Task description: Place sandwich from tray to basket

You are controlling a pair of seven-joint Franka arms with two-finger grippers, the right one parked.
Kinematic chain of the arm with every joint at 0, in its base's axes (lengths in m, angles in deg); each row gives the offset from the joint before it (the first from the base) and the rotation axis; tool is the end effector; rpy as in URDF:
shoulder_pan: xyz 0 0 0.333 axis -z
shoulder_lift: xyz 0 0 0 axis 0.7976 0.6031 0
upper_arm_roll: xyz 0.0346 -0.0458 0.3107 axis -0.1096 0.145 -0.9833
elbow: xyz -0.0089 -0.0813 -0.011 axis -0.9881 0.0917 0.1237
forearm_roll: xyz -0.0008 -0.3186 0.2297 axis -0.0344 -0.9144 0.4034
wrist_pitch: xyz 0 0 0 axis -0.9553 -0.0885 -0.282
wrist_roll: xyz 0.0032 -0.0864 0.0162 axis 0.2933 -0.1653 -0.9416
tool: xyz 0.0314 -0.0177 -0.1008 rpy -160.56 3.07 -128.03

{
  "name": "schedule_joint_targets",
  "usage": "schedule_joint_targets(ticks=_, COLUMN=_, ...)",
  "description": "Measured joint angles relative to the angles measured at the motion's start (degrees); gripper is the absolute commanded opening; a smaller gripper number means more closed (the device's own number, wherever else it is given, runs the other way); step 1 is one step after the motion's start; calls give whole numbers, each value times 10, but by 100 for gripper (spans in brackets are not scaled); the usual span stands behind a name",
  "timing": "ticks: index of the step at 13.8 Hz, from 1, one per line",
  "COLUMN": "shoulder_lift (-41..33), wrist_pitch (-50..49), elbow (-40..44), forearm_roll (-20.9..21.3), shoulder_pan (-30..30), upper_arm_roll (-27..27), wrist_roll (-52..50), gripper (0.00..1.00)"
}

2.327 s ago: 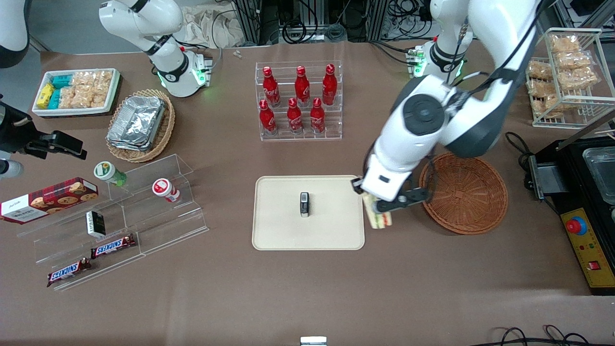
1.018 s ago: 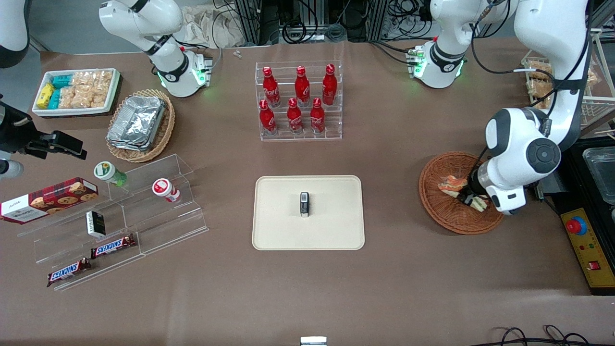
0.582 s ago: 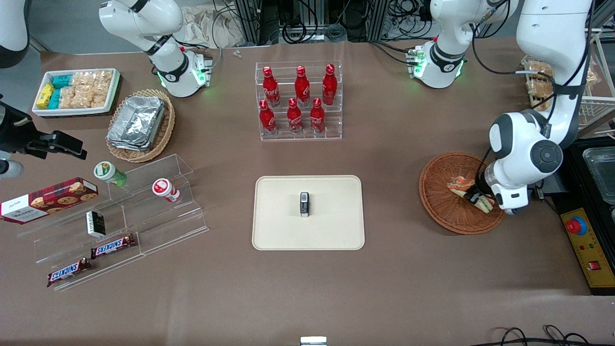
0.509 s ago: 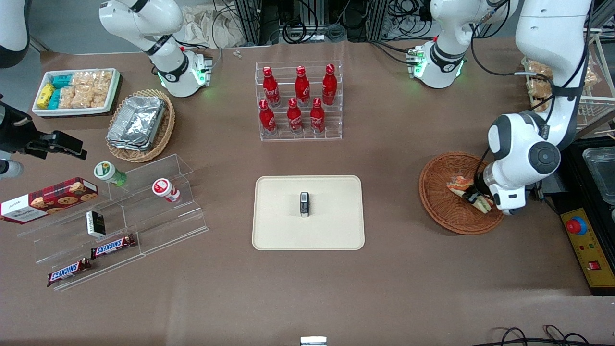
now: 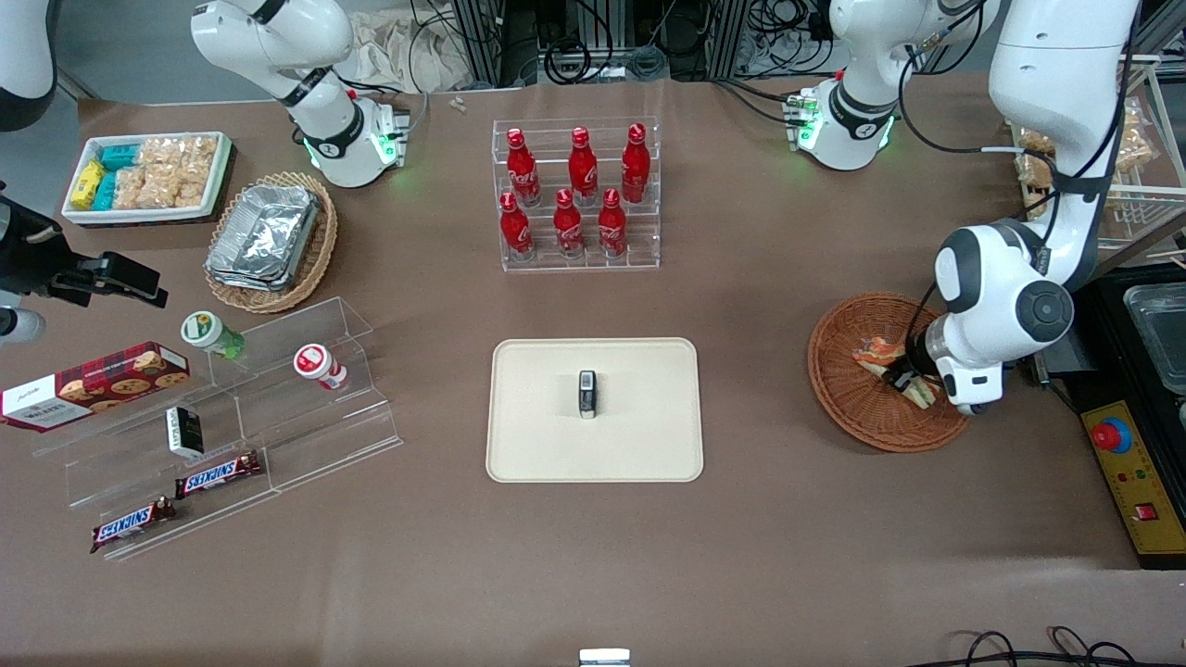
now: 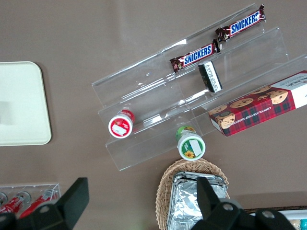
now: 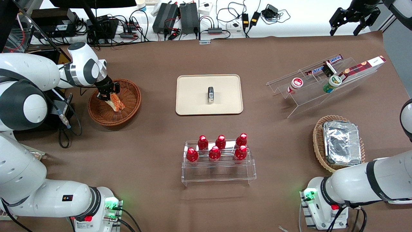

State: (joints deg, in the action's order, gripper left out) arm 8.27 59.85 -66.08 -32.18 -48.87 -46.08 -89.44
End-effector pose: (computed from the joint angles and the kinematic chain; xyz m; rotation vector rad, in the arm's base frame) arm 0.5502 -0.0090 0.2313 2.8266 1.3535 -0.2105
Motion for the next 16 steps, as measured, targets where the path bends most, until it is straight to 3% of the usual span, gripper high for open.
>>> schedule_joint_targets(ticks=3, shoulder_lift=-29, wrist_pitch=-25, elbow=8, forearm_roll=0, shoulder_pan=2, upper_arm_roll=1, wrist_roll=26, gripper=100)
schedule_joint_targets(ticks=10, shoulder_lift=-219, wrist_pitch=-265, elbow=93, forearm_roll=0, shoulder_pan=5, upper_arm_roll=22, wrist_roll=167, gripper=100)
schedule_joint_targets(ticks=16, shoulder_lift=-215, wrist_pitch=-433, elbow=342, forearm_roll=8, shoulder_pan=9, upper_arm_roll=63, wrist_roll=266, gripper=100)
